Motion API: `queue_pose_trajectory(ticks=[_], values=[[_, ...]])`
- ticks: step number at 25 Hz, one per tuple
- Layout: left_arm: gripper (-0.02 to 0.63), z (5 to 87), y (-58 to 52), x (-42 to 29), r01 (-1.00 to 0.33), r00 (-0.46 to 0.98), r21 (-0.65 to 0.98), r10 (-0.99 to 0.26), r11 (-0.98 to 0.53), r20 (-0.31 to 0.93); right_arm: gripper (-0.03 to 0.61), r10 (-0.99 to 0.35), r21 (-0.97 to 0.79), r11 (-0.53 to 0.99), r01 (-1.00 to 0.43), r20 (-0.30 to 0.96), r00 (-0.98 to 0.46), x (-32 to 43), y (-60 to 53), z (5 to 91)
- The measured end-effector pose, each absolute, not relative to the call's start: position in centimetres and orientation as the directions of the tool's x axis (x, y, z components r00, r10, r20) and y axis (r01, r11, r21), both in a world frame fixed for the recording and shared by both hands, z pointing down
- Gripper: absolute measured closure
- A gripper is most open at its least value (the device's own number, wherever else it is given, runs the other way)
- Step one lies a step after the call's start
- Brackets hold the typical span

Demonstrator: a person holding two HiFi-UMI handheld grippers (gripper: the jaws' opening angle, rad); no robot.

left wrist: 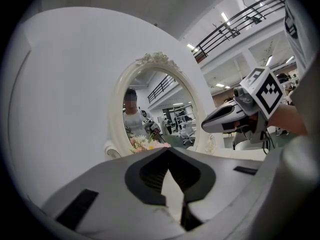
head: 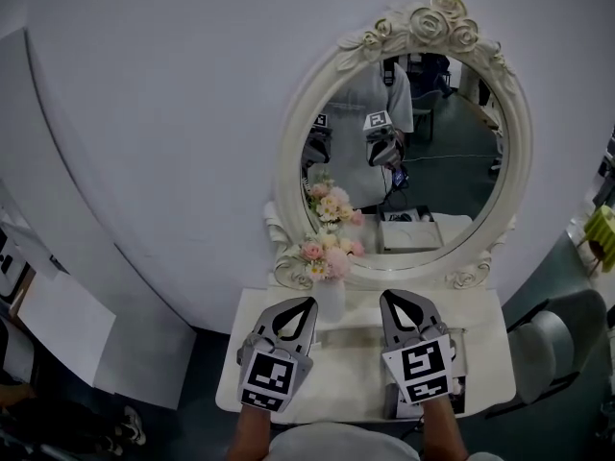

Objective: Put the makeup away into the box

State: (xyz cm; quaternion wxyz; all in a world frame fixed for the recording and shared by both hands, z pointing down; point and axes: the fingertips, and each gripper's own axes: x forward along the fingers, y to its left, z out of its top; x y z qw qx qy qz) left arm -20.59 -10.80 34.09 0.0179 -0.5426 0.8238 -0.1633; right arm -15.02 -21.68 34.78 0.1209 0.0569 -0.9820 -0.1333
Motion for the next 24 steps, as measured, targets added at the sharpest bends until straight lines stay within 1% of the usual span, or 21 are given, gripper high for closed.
queue_pose_trajectory(ticks=[15, 24], values=[[0.601, 33.8, -10.8, -20.0, -0.884, -0.411, -0.306, -0.9, 0.354, 0.147, 0.577, -0.144, 0.269, 0.959, -0.086, 0.203, -0.969, -13.8, -21.7, 33.2], [0.601, 34.4, -10.5, -19.5, -0.885, -0.411, -0.309, -0.897, 0.349, 0.163, 0.577, -0.154, 0.262, 0.96, -0.093, 0.222, -0.963, -13.3, -21.7, 33.9]])
